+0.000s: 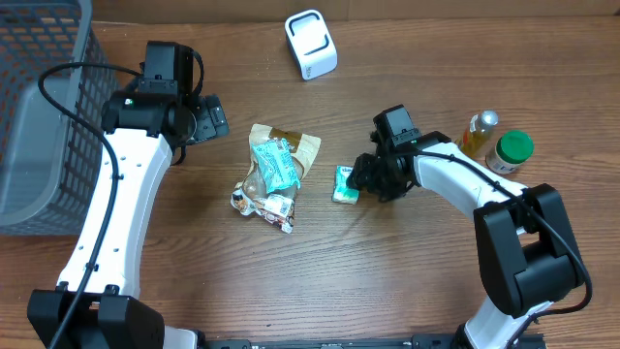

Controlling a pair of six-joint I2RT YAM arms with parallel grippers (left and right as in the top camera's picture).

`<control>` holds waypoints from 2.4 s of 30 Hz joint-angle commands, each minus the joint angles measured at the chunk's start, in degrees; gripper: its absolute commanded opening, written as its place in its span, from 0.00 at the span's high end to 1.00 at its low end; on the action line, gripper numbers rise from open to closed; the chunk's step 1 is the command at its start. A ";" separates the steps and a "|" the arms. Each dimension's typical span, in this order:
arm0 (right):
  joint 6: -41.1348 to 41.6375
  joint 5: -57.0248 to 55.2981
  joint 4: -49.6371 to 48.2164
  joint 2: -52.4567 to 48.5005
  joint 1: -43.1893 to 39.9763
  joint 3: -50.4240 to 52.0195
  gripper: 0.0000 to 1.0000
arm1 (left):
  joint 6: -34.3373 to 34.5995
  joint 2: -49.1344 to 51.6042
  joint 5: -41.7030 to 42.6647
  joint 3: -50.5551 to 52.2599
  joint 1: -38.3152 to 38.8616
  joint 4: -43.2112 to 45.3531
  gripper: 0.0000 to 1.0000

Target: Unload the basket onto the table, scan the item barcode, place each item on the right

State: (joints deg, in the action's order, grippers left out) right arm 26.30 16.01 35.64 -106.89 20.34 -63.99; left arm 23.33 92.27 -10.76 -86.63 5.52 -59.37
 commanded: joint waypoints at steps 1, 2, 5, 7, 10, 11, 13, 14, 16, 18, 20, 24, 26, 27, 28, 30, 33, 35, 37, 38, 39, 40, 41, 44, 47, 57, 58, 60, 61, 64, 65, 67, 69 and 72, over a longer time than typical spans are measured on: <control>-0.79 1.84 -1.64 0.28 0.33 0.35 0.64 | -1.51 -0.07 -0.15 -0.59 0.17 0.00 0.00; -0.79 3.17 -1.97 0.28 0.33 0.35 0.65 | -1.51 -0.07 -0.15 -0.59 0.17 0.02 0.01; -0.79 4.02 -1.79 0.28 0.35 0.48 0.66 | -1.51 -0.07 -0.15 -0.59 0.17 0.02 0.01; -0.79 4.00 -1.97 0.28 0.35 0.94 0.66 | -1.51 -0.07 -0.15 -0.59 0.17 0.02 0.00; -0.81 4.02 -2.62 0.28 0.35 2.10 0.65 | -1.51 -0.07 -0.15 -0.59 0.17 0.02 0.01; -0.79 4.04 -3.08 0.28 0.35 2.60 0.65 | -1.51 -0.07 -0.15 -0.59 0.17 0.02 0.01; -0.59 4.17 -4.13 0.28 0.35 3.50 0.65 | -1.51 -0.07 -0.15 -0.59 0.17 0.02 0.01; -0.61 4.37 -4.48 0.28 0.35 3.69 0.66 | -1.51 -0.07 -0.15 -0.59 0.17 0.02 0.01; -0.63 4.48 -4.81 0.28 0.35 3.72 0.68 | -1.51 -0.07 -0.15 -0.59 0.17 0.02 0.00; -0.63 4.46 -5.25 0.28 0.35 3.76 0.73 | -1.51 -0.07 -0.15 -0.59 0.17 0.02 0.01; -0.63 4.46 -6.05 0.28 0.35 3.91 0.77 | -1.51 -0.07 -0.15 -0.59 0.17 0.02 0.00; -0.63 4.44 -6.91 0.24 0.35 3.93 0.90 | -1.51 -0.07 -0.15 -0.59 0.17 0.02 0.00; -0.63 4.46 -7.04 0.24 0.35 3.93 0.96 | -1.51 -0.07 -0.15 -0.59 0.17 0.02 0.00; -0.63 4.46 -7.04 0.24 0.35 3.93 0.96 | -1.51 -0.07 -0.15 -0.59 0.17 0.02 0.00; -0.63 4.46 -7.06 0.24 0.35 3.93 0.96 | -1.51 -0.07 -0.15 -0.59 0.17 0.02 0.00; -0.63 4.46 -7.04 0.24 0.35 3.93 0.96 | -1.51 -0.07 -0.15 -0.59 0.17 0.02 0.01; -0.63 4.46 -6.99 0.24 0.35 3.93 0.96 | -1.51 -0.07 -0.15 -0.59 0.17 0.02 0.01; -0.63 4.46 -6.99 0.24 0.35 3.93 0.96 | -1.51 -0.07 -0.15 -0.59 0.17 0.02 0.00; -0.63 4.46 -7.04 0.24 0.35 3.93 0.96 | -1.51 -0.07 -0.15 -0.59 0.17 0.02 0.00; -0.63 4.46 -7.06 0.24 0.35 3.93 0.96 | -1.51 -0.07 -0.15 -0.59 0.17 0.02 0.00; -0.66 4.44 -7.08 0.24 0.35 3.93 0.96 | -1.51 -0.07 -0.15 -0.59 0.17 0.02 0.00; -0.66 4.44 -7.08 0.24 0.35 3.93 0.96 | -1.51 -0.07 -0.15 -0.59 0.17 0.00 0.01; -0.66 4.44 -7.10 0.24 0.35 3.93 0.96 | -1.51 -0.07 -0.15 -0.59 0.17 0.02 0.00; -0.63 4.44 -7.10 0.24 0.35 3.93 0.96 | -1.51 -0.07 -0.15 -0.59 0.17 0.00 0.01; -0.66 4.44 -7.08 0.24 0.35 3.93 0.96 | -1.51 -0.07 -0.15 -0.59 0.17 0.02 0.00; -0.63 4.66 -7.76 0.24 0.35 3.93 0.96 | -1.51 -0.07 -0.15 -0.59 0.17 0.02 0.00; -0.61 4.66 -7.76 0.24 0.35 3.93 0.96 | -1.51 -0.07 -0.15 -0.59 0.17 0.02 0.00; -0.61 4.66 -7.76 0.24 0.35 3.93 0.96 | -1.51 -0.07 -0.15 -0.59 0.17 0.02 0.00; -0.61 4.66 -7.74 0.24 0.35 3.93 0.96 | -1.51 -0.07 -0.15 -0.59 0.17 0.02 0.00; -0.61 4.68 -7.76 0.24 0.35 3.93 0.96 | -1.51 -0.07 -0.15 -0.59 0.17 0.02 0.00; -0.61 4.66 -7.74 0.24 0.35 3.93 0.96 | -1.51 -0.07 -0.15 -0.59 0.17 0.02 0.00; -0.61 4.68 -7.76 0.24 0.35 3.93 0.96 | -1.51 -0.07 -0.15 -0.59 0.17 0.02 0.00; -0.61 4.68 -7.76 0.24 0.35 3.93 0.96 | -1.51 -0.07 -0.15 -0.59 0.17 0.02 0.00; -0.61 4.70 -7.74 0.24 0.35 3.93 0.96 | -1.51 -0.07 -0.15 -0.59 0.17 0.02 0.01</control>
State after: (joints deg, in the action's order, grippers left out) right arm 25.74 21.21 28.10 -106.89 20.34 -60.80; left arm 23.33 92.27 -10.76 -86.63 5.52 -59.35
